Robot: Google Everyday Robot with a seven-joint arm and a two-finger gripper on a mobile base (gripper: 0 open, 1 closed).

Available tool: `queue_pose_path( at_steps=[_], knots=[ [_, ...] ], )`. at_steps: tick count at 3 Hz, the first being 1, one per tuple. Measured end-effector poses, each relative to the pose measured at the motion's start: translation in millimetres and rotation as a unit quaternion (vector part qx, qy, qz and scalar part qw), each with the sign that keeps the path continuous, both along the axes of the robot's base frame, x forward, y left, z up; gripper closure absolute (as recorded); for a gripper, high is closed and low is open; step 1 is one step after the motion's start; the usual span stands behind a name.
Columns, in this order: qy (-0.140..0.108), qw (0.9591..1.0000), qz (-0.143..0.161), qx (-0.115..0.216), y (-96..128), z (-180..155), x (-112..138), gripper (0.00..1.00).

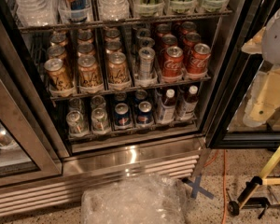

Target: Pick orange can from middle shelf of fridge

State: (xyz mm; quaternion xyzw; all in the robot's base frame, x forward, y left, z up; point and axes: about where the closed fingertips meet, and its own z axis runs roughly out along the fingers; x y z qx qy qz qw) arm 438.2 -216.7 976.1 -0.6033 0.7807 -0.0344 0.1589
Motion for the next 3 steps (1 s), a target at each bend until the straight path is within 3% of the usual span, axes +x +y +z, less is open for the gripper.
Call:
queue_pose_path(
  at_steps=[2,3],
  knots=[
    [0.006,0.9998,-0.006,0.018,-0.7,-1.3,3.5,0.00],
    [0.042,0.9964,0.005,0.073,-3.5,-7.3,12.3,0.00]
  ],
)
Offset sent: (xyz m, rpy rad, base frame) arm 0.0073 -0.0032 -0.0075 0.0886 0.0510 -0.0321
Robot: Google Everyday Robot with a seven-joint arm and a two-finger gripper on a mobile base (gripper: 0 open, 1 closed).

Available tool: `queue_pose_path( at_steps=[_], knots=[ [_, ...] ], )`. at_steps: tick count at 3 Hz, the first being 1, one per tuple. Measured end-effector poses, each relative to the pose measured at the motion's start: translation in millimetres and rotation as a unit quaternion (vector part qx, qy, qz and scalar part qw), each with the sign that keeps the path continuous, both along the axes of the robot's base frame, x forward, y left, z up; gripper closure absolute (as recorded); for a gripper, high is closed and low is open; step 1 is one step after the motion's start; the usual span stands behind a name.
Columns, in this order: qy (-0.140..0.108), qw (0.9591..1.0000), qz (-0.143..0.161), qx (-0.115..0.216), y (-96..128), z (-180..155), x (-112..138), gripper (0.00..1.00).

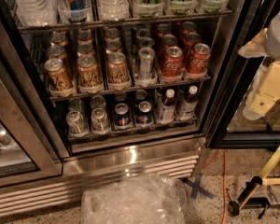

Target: Pick orange can from middle shelf of fridge

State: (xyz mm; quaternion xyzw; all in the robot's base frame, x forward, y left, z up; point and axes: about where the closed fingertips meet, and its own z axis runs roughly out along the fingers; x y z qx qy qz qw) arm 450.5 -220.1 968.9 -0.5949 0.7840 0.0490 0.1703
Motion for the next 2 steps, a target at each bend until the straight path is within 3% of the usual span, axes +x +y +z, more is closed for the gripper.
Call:
queue_pose_path(
  at_steps=[1,2],
  knots=[
    [0.042,0.9949,0.023,0.089,4.5,-3.7,12.3,0.00],
    [0.064,0.9799,0.036,0.185,11.4,-6.7,33.1,0.00]
  ],
)
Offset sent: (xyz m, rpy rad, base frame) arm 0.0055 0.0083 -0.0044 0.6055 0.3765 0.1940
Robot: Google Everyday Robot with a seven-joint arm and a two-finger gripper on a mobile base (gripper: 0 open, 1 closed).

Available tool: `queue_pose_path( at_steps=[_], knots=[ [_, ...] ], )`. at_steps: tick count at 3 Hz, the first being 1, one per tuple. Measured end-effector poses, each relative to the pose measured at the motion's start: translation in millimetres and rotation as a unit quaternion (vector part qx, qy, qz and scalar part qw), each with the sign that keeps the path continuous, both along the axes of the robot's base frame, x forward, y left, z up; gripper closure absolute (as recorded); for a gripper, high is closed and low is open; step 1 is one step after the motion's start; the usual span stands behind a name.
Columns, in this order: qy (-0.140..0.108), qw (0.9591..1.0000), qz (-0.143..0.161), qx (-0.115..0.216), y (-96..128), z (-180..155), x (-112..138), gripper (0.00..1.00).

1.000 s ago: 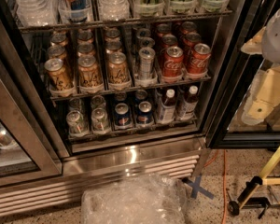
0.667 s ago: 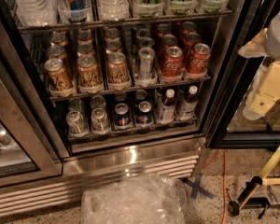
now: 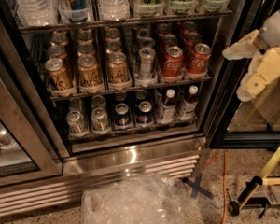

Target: Pick orange can from middle shelf of fridge

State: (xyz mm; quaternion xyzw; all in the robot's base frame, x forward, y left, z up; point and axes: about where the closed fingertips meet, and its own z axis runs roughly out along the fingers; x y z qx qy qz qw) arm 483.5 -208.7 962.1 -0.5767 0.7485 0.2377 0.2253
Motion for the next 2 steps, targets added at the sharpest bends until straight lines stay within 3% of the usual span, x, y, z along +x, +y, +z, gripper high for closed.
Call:
queue_pose_path(
  at_steps=[1,2],
  knots=[
    [-0.011,0.9994,0.000,0.033,13.2,5.5,11.7,0.00],
    [-0.011,0.9994,0.000,0.033,13.2,5.5,11.6,0.00]
  ],
)
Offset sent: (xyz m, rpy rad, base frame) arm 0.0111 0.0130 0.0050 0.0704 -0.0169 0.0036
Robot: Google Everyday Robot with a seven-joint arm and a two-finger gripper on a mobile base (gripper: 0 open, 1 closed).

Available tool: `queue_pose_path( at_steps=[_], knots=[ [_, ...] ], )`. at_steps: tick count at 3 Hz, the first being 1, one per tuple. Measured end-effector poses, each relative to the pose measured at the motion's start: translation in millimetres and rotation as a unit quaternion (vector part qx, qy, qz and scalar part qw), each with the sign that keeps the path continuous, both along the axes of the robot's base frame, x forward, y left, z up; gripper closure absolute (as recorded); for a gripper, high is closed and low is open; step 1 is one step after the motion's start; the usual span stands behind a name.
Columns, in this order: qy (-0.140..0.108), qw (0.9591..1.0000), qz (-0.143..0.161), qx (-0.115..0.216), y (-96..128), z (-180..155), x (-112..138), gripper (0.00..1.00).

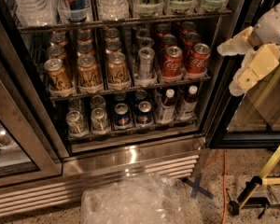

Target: Pick orange can from middle shelf of fridge

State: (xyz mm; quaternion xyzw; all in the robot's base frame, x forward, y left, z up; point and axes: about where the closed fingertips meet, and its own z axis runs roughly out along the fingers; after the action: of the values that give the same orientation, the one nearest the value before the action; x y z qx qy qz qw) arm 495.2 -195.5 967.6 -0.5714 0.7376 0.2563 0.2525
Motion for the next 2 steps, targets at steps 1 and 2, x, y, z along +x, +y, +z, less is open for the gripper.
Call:
queue_pose_path(
  at_steps=[1,2],
  knots=[
    [0.007,1.0000,-0.003,-0.003,-6.8,-9.0,-16.9,0.00],
    [0.026,0.9996,-0.002,-0.005,-12.0,-24.9,-35.9,0.00]
  ],
)
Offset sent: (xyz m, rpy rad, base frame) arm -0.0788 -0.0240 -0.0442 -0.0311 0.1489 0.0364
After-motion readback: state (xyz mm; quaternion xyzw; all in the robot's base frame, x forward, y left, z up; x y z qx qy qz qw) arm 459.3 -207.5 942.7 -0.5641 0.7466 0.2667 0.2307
